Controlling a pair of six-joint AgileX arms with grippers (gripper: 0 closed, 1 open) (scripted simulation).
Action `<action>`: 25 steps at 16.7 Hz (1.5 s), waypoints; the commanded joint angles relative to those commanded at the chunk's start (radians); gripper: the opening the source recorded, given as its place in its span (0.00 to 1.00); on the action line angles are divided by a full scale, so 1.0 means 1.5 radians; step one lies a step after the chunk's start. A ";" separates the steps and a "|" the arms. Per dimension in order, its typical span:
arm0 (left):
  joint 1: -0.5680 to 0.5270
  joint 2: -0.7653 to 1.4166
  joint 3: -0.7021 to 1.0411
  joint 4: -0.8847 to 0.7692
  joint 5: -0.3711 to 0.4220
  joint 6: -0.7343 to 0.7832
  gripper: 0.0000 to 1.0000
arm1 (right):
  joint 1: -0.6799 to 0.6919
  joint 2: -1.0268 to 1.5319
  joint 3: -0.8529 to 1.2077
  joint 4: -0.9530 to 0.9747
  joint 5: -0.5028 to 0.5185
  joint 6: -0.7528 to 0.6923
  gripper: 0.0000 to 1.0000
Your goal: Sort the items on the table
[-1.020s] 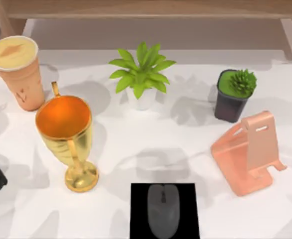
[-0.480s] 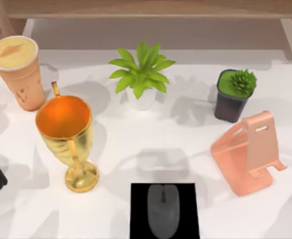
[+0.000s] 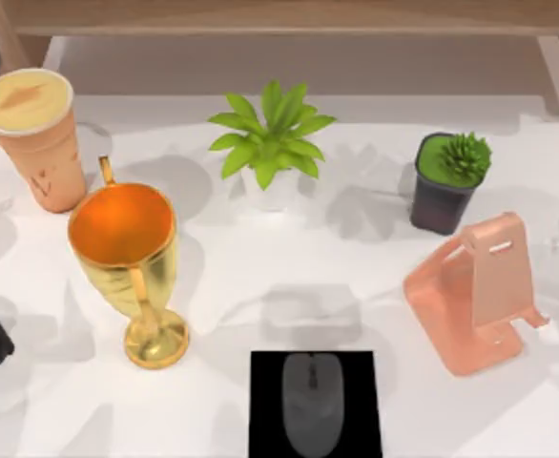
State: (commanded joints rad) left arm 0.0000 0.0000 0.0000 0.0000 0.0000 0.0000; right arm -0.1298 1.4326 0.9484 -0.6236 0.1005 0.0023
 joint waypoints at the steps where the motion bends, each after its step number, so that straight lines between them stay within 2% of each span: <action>1: 0.000 0.000 0.000 0.000 0.000 0.000 1.00 | 0.053 -0.055 -0.033 0.023 0.010 0.010 0.00; 7: 0.000 0.000 0.000 0.000 0.000 0.000 1.00 | 0.360 -0.375 -0.236 0.173 0.071 0.062 0.00; 11: 0.000 0.000 0.000 0.000 0.000 0.000 1.00 | 0.486 -0.502 -0.333 0.250 0.102 0.076 0.00; 19: 0.000 0.000 0.000 0.000 0.000 0.000 1.00 | 0.510 -0.524 -0.345 0.262 0.110 0.081 0.00; 25: 0.000 0.000 0.000 0.000 0.000 0.000 1.00 | 0.515 -0.555 -0.262 0.227 0.120 0.100 0.00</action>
State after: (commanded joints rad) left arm 0.0000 0.0000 0.0000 0.0000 0.0000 0.0000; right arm 0.6423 0.6003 0.5547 -0.2831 0.2803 0.1523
